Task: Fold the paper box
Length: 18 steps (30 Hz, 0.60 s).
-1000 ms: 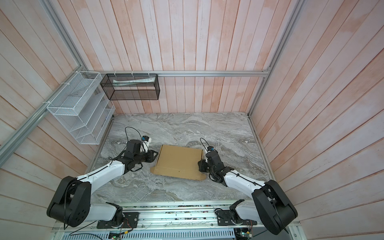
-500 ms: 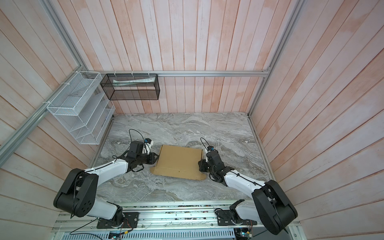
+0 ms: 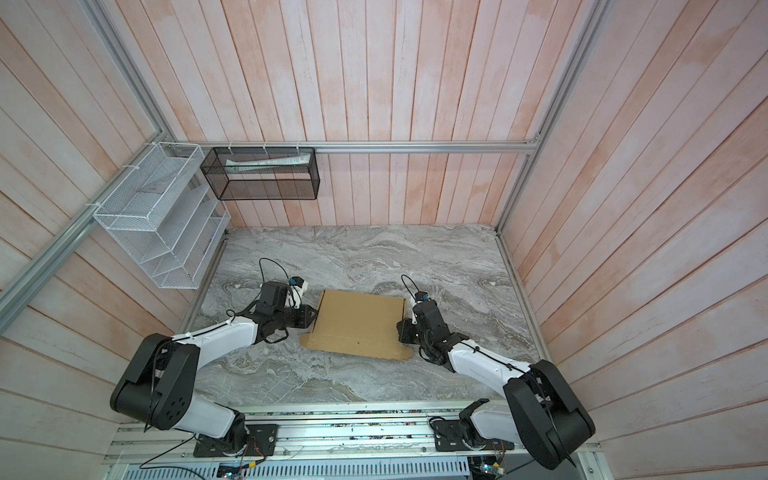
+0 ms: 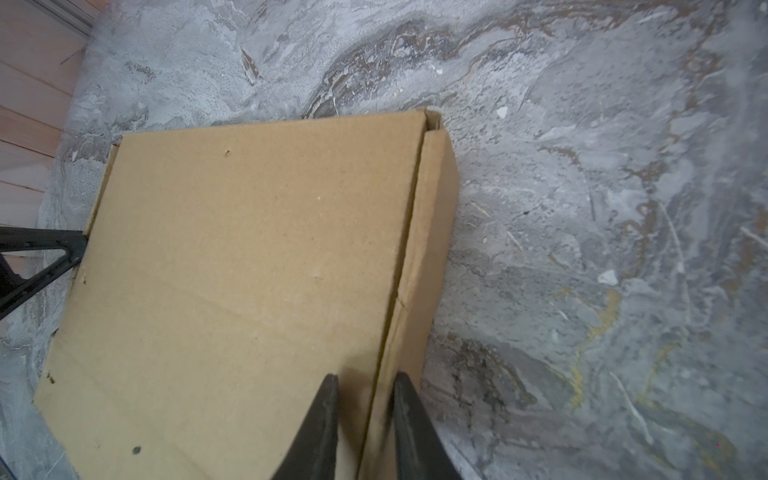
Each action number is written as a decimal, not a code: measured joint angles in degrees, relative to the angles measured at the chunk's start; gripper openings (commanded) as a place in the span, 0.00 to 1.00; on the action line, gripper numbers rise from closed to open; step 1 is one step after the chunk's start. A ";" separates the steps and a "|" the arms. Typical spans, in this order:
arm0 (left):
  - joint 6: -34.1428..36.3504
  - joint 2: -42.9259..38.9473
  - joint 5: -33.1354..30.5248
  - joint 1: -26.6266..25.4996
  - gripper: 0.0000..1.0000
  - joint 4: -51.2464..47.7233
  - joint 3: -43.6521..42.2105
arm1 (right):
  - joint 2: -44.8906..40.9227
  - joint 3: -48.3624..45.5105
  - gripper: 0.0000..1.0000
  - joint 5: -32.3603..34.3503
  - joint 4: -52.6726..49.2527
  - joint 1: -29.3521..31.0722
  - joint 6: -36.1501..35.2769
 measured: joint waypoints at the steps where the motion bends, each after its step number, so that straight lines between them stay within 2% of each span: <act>1: -0.02 0.00 0.09 0.00 0.23 0.11 0.00 | 0.00 0.00 0.26 -0.15 -0.02 -0.07 0.00; 6: -0.13 0.02 0.90 -0.02 0.16 0.55 0.00 | -0.02 0.13 0.31 -0.20 -0.22 -0.17 -0.15; 12: -0.39 0.24 1.36 0.00 0.11 1.22 0.00 | -1.18 0.63 0.37 -0.24 -1.84 -0.74 -0.24; 18: -0.70 0.24 1.33 0.00 0.07 1.42 -0.02 | -4.52 0.74 0.47 -0.22 -3.23 -1.25 -0.31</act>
